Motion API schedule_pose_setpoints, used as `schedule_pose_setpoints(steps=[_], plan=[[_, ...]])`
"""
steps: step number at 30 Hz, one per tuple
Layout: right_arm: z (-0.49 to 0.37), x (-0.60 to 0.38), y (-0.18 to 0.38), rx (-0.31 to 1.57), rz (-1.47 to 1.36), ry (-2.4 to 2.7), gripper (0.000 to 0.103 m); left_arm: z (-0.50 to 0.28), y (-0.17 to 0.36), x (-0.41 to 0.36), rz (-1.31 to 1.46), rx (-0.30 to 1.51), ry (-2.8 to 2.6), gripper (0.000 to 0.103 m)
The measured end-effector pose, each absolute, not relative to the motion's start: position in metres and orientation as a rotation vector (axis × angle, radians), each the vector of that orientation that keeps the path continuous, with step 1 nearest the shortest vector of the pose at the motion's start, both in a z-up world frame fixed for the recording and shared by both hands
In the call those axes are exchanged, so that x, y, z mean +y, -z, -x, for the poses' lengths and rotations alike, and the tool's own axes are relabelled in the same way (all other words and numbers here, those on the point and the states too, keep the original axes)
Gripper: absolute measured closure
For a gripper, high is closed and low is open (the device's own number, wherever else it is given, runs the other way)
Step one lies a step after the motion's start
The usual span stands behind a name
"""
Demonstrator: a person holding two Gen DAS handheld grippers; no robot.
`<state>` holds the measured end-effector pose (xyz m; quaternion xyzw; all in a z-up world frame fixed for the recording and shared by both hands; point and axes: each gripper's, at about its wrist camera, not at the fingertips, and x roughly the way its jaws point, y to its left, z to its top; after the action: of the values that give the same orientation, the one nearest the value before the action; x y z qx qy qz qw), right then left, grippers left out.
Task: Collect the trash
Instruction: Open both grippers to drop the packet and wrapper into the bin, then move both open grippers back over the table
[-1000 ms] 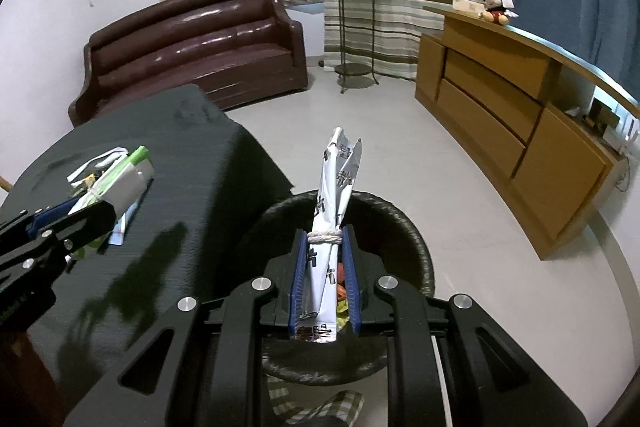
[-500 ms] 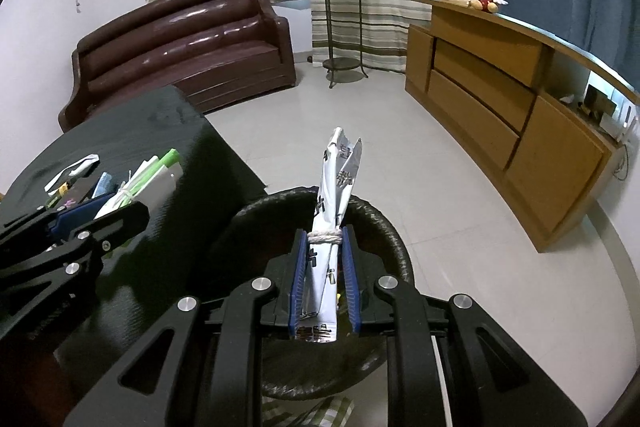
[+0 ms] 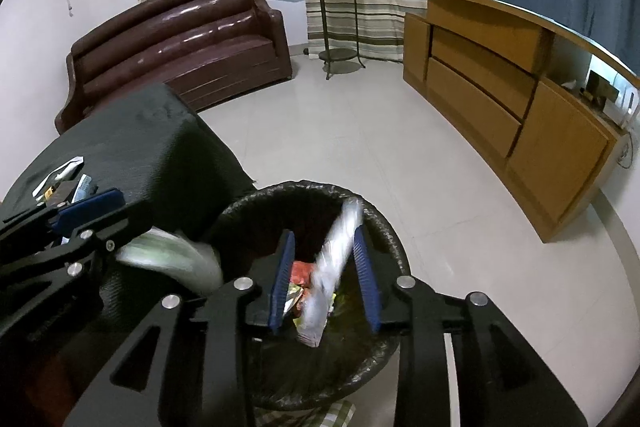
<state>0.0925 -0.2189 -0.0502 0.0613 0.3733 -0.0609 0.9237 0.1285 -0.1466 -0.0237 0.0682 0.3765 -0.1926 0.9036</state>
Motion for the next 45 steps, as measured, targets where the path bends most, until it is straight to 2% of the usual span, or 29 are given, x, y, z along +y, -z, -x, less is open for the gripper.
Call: schedule_pose_setpoints(steps=[9,14,16,24,29,45], plan=[[-0.089,-0.220,0.052,0.768,-0.147,0.145,0.070,-0.129,0.024,-0.141,-0.122,0.773,0.384,0.052],[-0.089,-0.219,0.049,0.770,-0.162,0.137,0.064,-0.123,0.021,-0.129,-0.111,0.770,0.370,0.047],[-0.087,-0.215,0.049,0.769,-0.163,0.129,0.061,-0.120,0.019,-0.121,-0.103,0.768,0.353,0.043],[-0.088,-0.191,0.042,0.766,-0.159,0.072,0.060,-0.106,0.004,-0.077,-0.072,0.751,0.276,0.042],[-0.089,-0.171,0.039,0.767,-0.150,0.023,0.060,-0.100,-0.003,-0.042,-0.055,0.737,0.191,0.036],[-0.098,-0.085,0.028,0.777,-0.080,-0.155,0.060,-0.085,0.005,0.055,-0.003,0.771,0.000,0.035]])
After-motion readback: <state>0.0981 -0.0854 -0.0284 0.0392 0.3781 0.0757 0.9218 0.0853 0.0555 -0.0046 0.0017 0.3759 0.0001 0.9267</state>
